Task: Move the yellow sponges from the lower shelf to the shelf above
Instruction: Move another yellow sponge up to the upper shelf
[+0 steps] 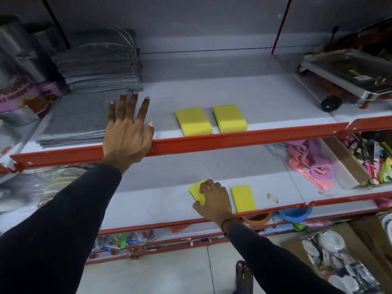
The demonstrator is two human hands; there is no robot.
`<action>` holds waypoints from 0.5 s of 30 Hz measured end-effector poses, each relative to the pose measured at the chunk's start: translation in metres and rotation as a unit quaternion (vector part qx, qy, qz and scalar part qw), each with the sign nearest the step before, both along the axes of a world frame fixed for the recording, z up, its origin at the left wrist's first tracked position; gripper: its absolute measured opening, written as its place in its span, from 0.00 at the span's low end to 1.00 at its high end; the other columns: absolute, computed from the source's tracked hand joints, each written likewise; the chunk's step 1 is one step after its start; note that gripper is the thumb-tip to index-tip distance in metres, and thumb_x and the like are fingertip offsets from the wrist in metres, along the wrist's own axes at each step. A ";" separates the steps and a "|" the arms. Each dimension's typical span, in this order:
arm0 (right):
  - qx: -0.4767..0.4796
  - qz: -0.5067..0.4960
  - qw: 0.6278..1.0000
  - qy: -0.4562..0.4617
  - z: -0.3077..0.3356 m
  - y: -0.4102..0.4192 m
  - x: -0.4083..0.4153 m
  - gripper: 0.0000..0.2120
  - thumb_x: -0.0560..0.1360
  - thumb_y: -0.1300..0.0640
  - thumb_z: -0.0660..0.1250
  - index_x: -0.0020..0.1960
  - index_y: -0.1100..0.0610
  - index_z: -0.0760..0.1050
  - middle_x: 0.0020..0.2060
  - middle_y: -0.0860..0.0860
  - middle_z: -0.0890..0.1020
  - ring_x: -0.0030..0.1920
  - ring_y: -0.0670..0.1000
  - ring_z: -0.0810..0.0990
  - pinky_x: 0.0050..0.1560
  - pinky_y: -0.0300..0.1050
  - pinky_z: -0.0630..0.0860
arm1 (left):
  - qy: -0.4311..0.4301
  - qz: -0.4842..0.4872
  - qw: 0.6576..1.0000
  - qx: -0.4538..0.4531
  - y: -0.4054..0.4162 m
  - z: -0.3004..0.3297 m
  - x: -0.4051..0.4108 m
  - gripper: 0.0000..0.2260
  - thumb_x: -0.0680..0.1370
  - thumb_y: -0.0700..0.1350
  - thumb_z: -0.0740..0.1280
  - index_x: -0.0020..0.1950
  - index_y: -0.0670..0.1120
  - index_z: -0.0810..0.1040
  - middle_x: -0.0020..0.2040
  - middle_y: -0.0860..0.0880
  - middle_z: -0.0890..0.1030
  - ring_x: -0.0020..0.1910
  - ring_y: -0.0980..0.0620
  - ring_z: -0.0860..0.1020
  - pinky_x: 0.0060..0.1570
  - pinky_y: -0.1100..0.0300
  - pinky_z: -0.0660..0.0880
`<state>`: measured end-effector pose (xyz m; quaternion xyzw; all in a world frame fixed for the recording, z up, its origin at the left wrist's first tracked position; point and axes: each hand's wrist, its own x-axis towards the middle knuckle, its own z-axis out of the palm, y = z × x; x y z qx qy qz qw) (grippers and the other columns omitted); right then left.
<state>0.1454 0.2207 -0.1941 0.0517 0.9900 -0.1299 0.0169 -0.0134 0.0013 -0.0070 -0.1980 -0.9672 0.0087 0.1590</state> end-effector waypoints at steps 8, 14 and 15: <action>-0.176 0.029 0.872 0.456 0.141 0.040 0.030 0.15 0.62 0.55 0.70 0.47 0.59 0.76 0.51 0.56 0.81 0.52 0.58 0.80 0.53 0.49 0.75 | 0.006 0.004 1.000 -0.001 0.001 0.001 0.002 0.35 0.81 0.62 0.39 0.87 0.51 0.39 0.88 0.45 0.37 0.87 0.43 0.37 0.85 0.38 0.39; -0.093 -0.221 0.904 0.354 0.230 0.128 -0.042 0.16 0.73 0.48 0.72 0.52 0.59 0.77 0.53 0.59 0.79 0.54 0.62 0.79 0.54 0.54 0.76 | 0.005 -0.004 1.000 0.014 0.000 0.002 0.007 0.35 0.82 0.60 0.42 0.87 0.49 0.41 0.88 0.45 0.39 0.87 0.43 0.37 0.85 0.39 0.39; -0.083 -0.231 0.931 0.271 0.229 0.131 -0.050 0.18 0.74 0.44 0.71 0.54 0.58 0.78 0.55 0.59 0.80 0.56 0.64 0.79 0.56 0.55 0.77 | 0.005 -0.003 1.000 0.015 -0.001 0.001 0.008 0.35 0.82 0.60 0.42 0.87 0.49 0.42 0.88 0.44 0.41 0.87 0.43 0.38 0.85 0.38 0.40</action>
